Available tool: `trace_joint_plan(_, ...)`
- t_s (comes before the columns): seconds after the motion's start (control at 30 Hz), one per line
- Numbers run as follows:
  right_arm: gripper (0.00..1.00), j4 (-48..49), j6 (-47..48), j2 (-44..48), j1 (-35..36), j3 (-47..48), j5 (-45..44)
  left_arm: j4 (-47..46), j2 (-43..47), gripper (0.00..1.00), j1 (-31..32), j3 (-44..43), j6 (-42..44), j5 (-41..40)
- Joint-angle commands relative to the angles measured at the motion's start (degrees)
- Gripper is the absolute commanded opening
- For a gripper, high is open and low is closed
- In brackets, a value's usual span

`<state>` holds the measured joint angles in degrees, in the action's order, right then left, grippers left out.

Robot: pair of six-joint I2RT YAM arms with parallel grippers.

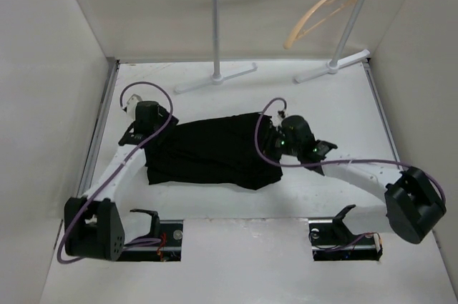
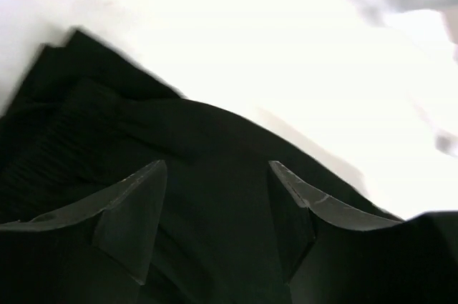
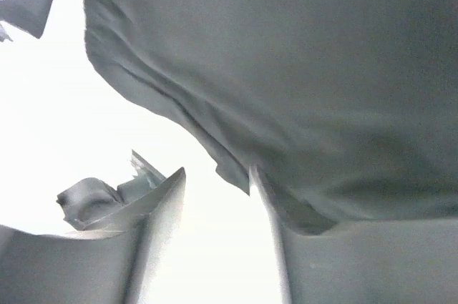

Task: Place the trousers on the hanger
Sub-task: Fold the trousers at the center of the board.

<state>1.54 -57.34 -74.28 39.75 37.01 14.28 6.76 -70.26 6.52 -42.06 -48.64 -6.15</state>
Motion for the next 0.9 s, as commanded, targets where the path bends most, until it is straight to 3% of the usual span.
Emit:
trace_joint_plan(0.0, 0.34, -3.9, 5.8, -2.5, -5.4, 9.1, 0.5, 4.8, 6.2, 0.56, 5.3, -1.8, 0.6, -0.3)
trace_joint_plan(0.1, 0.23, -3.0, 8.7, -10.0, -8.4, 16.4, 1.9, 5.3, 7.3, 0.56, 12.6, 1.4, -2.8, -1.3)
trace_joint_plan(0.23, 0.20, -2.4, 9.3, -21.8, -12.5, 24.3, 1.4, 5.5, 7.1, 0.54, 16.9, 7.1, -4.7, -4.1)
trace_joint_plan(0.47, 0.16, -3.0, 2.1, -33.1, -17.6, 28.5, -2.9, 9.6, 15.0, 0.53, 9.4, 18.9, -4.9, -3.9)
trace_joint_plan(0.63, 0.17, -4.3, 0.7, -35.8, -17.3, 31.2, -3.6, 15.1, 22.3, 0.53, 4.4, 21.2, -4.4, -1.6)
trace_joint_plan(0.73, 0.19, -6.4, 0.4, -36.5, -17.3, 32.4, -3.9, 17.9, 25.5, 0.54, 2.6, 19.2, -4.2, 0.3)
trace_joint_plan(0.87, 0.39, -6.9, 2.1, -30.3, -17.3, 32.1, -3.0, 20.0, 26.1, 0.55, 2.3, 12.1, -4.1, 2.7)
